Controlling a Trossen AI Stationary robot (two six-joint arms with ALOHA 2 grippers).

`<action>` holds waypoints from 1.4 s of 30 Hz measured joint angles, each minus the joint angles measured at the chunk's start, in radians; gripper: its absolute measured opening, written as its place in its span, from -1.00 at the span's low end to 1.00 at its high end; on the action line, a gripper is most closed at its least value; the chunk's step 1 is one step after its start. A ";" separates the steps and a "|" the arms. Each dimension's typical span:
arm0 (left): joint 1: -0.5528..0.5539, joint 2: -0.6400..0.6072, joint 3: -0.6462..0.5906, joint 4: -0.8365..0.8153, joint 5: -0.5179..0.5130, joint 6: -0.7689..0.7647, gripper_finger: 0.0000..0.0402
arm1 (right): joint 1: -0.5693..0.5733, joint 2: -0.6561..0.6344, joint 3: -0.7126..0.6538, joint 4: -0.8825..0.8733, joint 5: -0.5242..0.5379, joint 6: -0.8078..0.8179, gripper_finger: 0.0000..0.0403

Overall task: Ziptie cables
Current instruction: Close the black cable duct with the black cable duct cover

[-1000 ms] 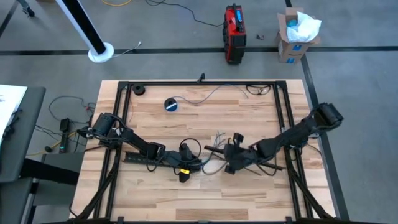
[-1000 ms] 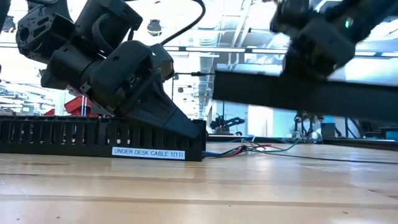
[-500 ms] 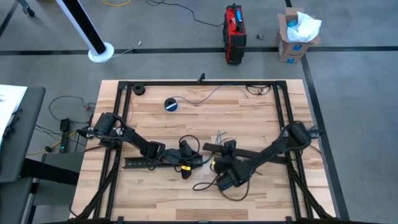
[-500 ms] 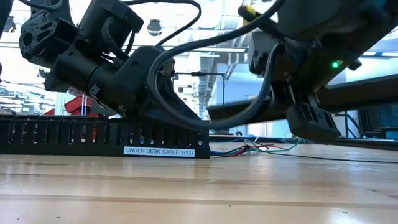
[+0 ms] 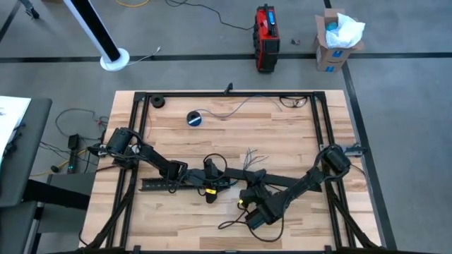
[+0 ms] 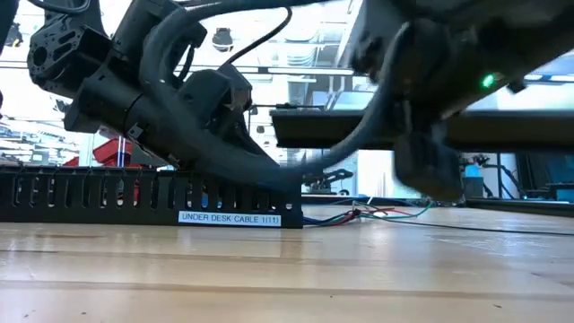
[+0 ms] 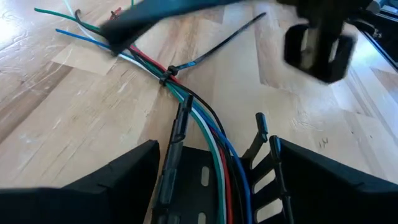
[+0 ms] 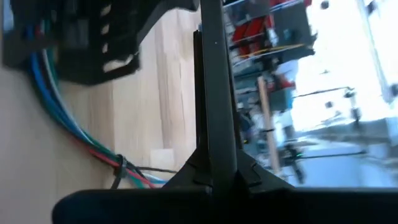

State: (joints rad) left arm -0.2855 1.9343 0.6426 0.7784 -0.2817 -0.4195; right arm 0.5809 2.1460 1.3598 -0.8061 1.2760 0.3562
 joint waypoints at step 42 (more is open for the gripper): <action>0.002 0.000 0.000 0.001 0.041 -0.049 0.48 | 0.043 0.108 -0.034 0.297 -0.103 0.226 -0.70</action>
State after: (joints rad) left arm -0.2836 1.9339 0.6426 0.7791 -0.2409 -0.4686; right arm 0.6243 2.2542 1.3262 -0.5089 1.1733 0.5825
